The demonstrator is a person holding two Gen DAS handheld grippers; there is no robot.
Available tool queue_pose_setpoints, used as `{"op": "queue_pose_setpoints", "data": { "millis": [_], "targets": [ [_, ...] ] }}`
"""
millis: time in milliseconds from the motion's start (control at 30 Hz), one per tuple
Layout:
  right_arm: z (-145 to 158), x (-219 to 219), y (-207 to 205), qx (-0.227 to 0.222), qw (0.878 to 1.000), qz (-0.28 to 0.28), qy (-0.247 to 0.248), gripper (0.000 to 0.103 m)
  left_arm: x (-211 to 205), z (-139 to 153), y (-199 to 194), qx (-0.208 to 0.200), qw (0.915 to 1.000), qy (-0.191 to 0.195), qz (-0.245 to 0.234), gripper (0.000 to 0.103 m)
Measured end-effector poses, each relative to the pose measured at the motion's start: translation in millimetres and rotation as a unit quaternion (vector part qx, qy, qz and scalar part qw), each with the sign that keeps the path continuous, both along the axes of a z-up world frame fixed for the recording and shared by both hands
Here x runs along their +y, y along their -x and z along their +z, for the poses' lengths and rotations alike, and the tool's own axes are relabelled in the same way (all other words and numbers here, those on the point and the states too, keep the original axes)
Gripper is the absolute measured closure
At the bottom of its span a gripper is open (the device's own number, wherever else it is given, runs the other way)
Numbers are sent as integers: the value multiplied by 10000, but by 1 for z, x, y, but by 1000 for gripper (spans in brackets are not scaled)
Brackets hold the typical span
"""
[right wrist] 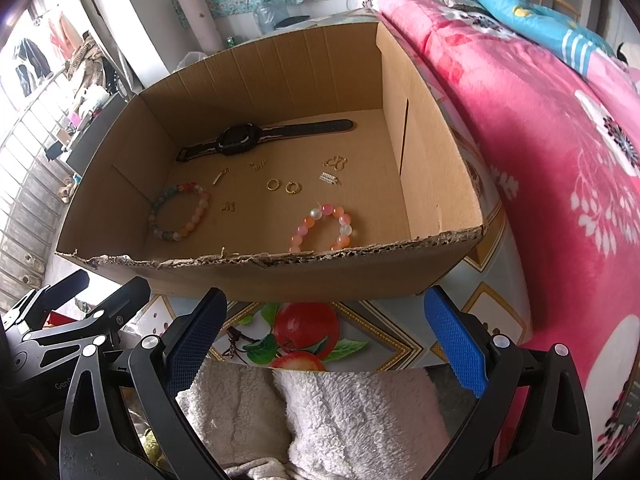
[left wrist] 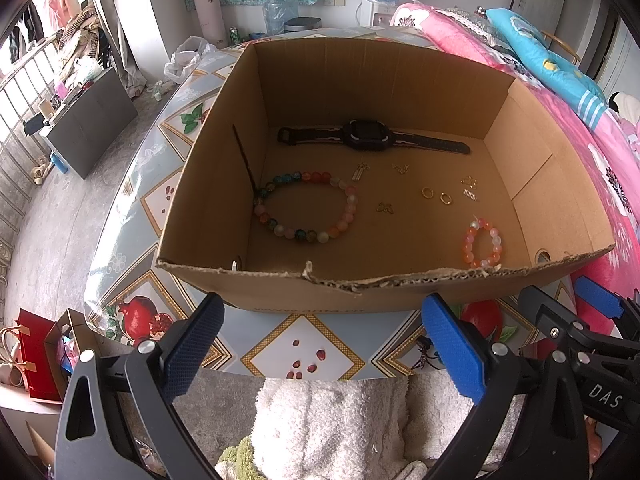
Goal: Organize jewelry
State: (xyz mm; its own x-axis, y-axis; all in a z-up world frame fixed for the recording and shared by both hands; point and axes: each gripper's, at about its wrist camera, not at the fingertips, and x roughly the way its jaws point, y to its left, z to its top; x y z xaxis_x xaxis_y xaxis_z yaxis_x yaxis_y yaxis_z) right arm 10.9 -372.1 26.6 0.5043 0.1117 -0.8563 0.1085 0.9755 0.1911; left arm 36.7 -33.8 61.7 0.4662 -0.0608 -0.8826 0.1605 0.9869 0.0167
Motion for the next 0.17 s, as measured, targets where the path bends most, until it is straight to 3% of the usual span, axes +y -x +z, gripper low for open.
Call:
{"op": "queue_pose_setpoints", "data": {
  "millis": [167],
  "targets": [
    [-1,0,0,23,10000,1,-4,8,0,-2,1,25,10000,0,2,6]
  ]
}}
